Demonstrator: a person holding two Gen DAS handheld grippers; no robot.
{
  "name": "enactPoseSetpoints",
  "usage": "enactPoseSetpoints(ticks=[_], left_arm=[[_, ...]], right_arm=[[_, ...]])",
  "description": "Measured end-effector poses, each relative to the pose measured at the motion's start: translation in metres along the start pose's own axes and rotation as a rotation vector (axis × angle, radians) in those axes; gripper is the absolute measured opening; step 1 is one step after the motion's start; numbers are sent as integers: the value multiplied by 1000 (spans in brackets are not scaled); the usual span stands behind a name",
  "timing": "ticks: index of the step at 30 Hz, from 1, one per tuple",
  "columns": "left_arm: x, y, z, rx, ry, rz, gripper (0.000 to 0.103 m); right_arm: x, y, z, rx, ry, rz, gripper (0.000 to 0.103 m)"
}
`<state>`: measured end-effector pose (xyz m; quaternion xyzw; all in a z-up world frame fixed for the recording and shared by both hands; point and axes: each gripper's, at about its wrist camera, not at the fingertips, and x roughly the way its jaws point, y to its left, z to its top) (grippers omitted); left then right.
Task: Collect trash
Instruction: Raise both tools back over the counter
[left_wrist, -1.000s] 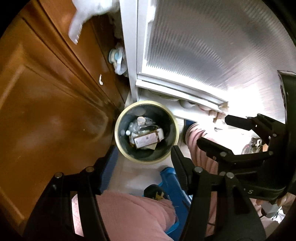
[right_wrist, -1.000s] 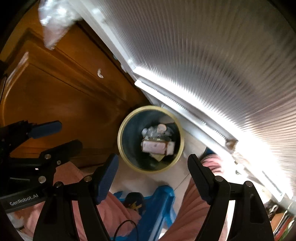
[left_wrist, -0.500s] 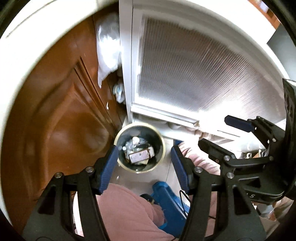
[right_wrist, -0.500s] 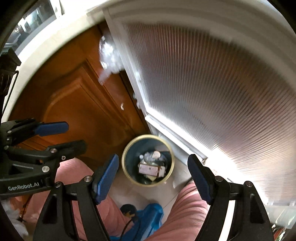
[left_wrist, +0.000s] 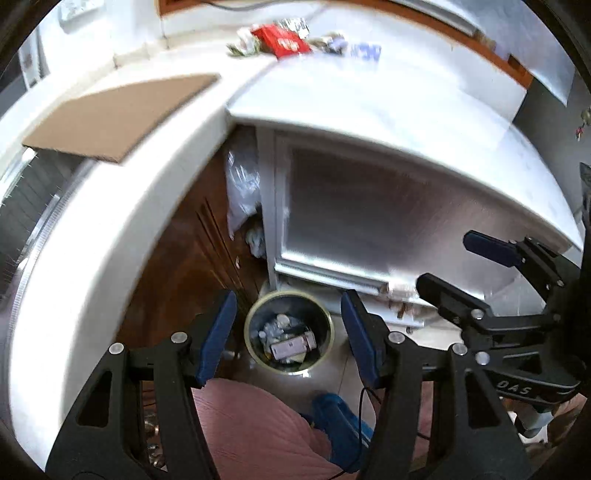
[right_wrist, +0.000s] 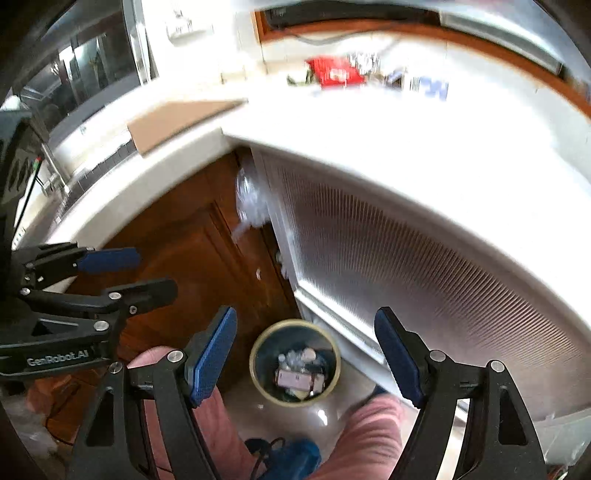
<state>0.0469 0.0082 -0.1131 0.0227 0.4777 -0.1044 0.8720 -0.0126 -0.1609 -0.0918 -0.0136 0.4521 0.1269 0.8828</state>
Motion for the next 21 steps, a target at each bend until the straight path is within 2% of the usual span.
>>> enactPoseSetpoints(ticks=[6,10,17,21], left_arm=[[-36,7,30,-4,-85,46,56],[-51,8,55,2,-131,58,56],[-56,6,91,20,-158,65,56],[-45,5,116,31,-165,69,56]], right_arm=[[-45,4,33,-18,-91,-21,78],[-62,5,63,-58,-106,-106,78],[-86,-3,104,-77,-173,-160,78],[-82,-7,125,-92,-195,-188,78]])
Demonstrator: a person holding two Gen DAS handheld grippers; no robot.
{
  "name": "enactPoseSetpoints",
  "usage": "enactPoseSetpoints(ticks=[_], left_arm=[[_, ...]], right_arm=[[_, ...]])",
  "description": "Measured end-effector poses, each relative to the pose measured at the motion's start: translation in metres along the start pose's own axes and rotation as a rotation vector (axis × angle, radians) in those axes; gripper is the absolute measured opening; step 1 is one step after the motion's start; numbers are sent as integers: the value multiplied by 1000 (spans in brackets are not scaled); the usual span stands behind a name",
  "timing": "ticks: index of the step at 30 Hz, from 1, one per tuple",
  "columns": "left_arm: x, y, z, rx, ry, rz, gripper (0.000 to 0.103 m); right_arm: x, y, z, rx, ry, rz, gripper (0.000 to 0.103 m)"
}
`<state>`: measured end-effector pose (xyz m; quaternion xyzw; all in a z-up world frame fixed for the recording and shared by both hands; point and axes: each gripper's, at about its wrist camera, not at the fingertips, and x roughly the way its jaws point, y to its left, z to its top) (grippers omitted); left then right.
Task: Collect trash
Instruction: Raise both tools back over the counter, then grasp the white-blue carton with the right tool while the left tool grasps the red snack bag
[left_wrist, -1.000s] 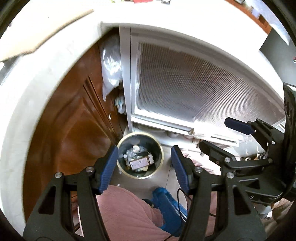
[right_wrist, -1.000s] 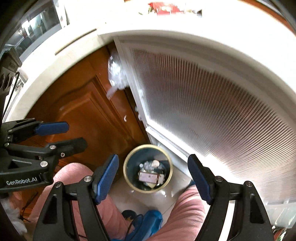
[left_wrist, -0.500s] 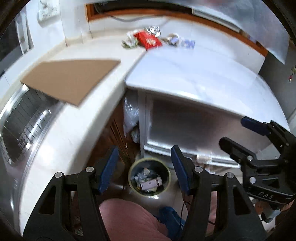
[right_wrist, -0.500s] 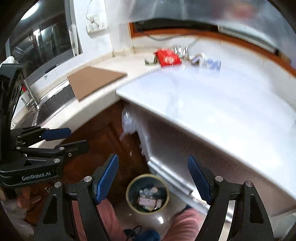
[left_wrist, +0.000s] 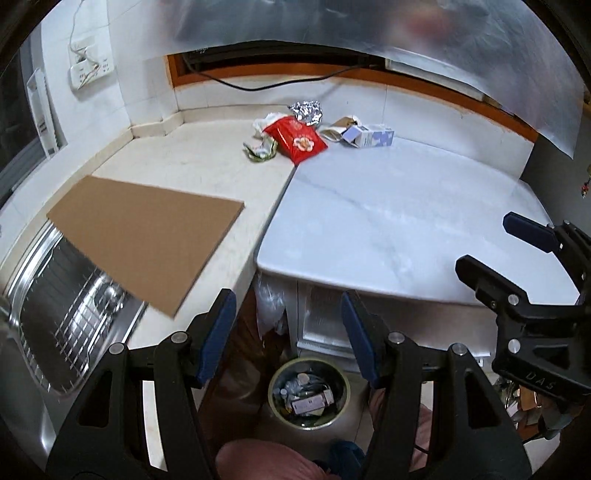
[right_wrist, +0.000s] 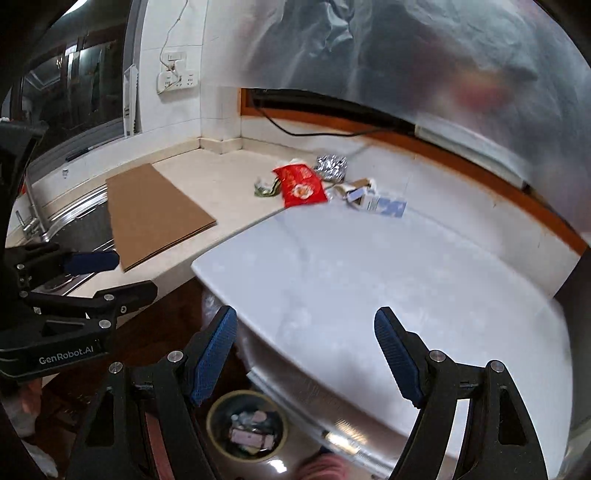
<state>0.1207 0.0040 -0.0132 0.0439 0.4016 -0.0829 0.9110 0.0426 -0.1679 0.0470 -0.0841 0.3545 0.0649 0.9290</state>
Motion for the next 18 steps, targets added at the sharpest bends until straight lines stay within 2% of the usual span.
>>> enactPoseSetpoints(ticks=[5,12,18], left_arm=[[19,2,29,3,-4,-4,56],[45,-3,73,34,-26,16,56],[80,-2,112,15,-19,-10,56]], right_arm=[[19,-7,23,-21,-16,-20,78],[69,-22,49,-38,-7,-32,78],[121,-51,69,7,55,1,76]])
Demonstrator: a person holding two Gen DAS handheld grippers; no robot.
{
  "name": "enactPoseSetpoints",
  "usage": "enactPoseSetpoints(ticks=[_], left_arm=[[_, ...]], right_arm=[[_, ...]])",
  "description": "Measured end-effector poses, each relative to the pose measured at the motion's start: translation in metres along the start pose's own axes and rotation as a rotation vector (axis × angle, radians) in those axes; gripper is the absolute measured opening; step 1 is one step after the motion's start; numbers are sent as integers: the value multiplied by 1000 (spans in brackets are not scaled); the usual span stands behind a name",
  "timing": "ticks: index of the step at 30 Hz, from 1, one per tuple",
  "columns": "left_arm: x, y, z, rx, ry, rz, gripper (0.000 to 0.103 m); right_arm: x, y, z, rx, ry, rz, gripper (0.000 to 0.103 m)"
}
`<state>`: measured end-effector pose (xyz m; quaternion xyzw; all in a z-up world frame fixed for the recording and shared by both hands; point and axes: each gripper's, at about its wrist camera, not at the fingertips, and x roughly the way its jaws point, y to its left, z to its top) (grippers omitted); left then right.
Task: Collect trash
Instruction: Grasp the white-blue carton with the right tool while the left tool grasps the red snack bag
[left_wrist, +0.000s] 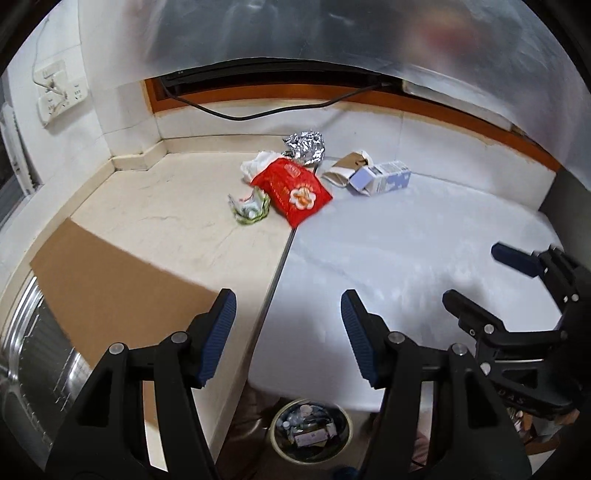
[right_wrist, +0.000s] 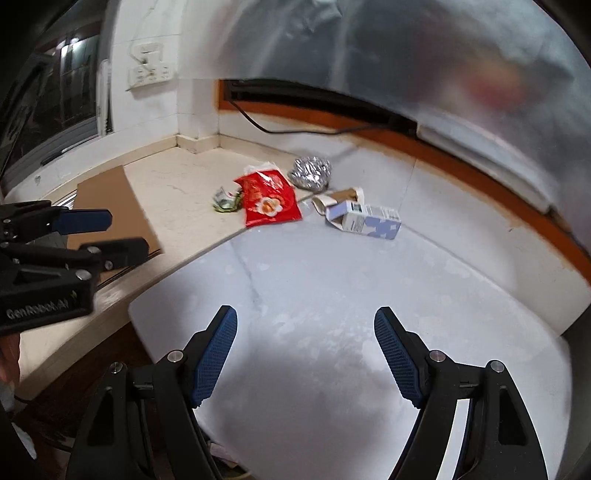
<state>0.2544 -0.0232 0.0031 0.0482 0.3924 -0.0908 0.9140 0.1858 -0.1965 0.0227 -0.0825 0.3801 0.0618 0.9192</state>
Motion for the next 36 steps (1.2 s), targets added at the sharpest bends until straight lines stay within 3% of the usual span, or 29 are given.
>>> enactPoseSetpoints(ticks=[4,15,20,24,28,32,36], left_arm=[[30,7,30,-45,17,-31,56],[124,29,90,-210,142,-119,56],[162,25,103,-234,191,-98,56],[184,23,111,-258,202,-84,56],[199,19,117,-299,212,-106,56],[210,10,120,-294,219,-68,56],[221,10,123,-327,233,-59,56]], right_arm=[[35,-30,17,66,45,36,71],[123,-122,78,335,86,110,72],[168,-150,99,439,118,59,72],[190,-158,109,484,131,27,72],[208,-166,117,590,136,48,72],[227,-161,123,606,180,-19,73],[248,-159,124,642,217,-28,73]])
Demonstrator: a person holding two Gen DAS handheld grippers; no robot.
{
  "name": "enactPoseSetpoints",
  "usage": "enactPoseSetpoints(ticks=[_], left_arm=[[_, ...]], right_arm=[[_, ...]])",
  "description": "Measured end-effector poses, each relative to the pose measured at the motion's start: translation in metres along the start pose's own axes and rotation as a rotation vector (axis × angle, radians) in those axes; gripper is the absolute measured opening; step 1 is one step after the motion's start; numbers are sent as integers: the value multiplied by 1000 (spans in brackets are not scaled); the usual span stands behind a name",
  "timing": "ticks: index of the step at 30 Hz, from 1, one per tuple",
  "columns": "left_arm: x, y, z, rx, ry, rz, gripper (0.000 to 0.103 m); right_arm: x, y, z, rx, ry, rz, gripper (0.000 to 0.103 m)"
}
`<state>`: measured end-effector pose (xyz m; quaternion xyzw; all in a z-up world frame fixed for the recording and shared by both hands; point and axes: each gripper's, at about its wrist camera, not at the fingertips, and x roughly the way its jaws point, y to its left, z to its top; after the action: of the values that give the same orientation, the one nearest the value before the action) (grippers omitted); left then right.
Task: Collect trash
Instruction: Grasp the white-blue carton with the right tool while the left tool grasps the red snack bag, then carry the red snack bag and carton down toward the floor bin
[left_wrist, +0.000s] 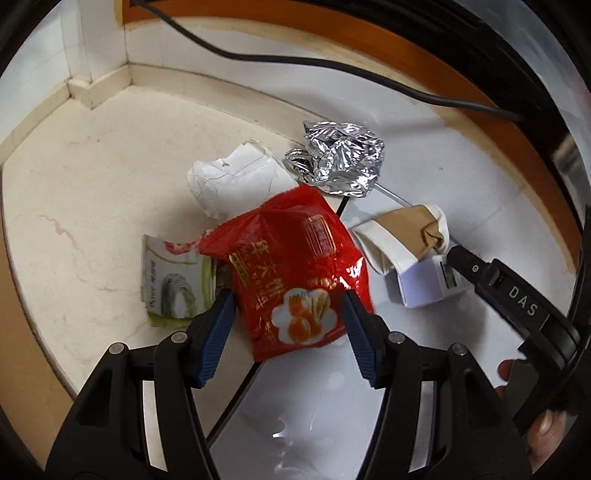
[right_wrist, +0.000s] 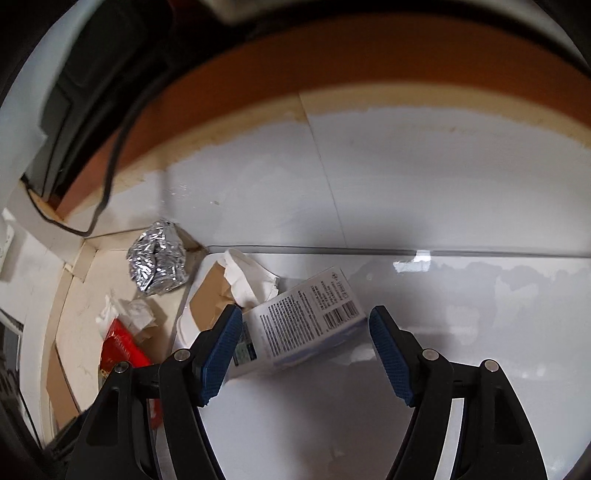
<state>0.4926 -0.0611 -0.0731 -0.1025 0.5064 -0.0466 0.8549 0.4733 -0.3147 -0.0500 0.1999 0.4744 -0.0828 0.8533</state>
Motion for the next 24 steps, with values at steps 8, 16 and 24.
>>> enactPoseSetpoints(ticks=[8,16,24], left_arm=[[24,-5,7,-28,24,47,56],[22,-12,-5,-30,19,46,24],[-12,-1,-36,0,-12,-18,4]], right_arm=[[22,5,8,59,15,18,78],[30,17,2,24,25,30,68],[-3,32,-28,-103,-25,62,46]])
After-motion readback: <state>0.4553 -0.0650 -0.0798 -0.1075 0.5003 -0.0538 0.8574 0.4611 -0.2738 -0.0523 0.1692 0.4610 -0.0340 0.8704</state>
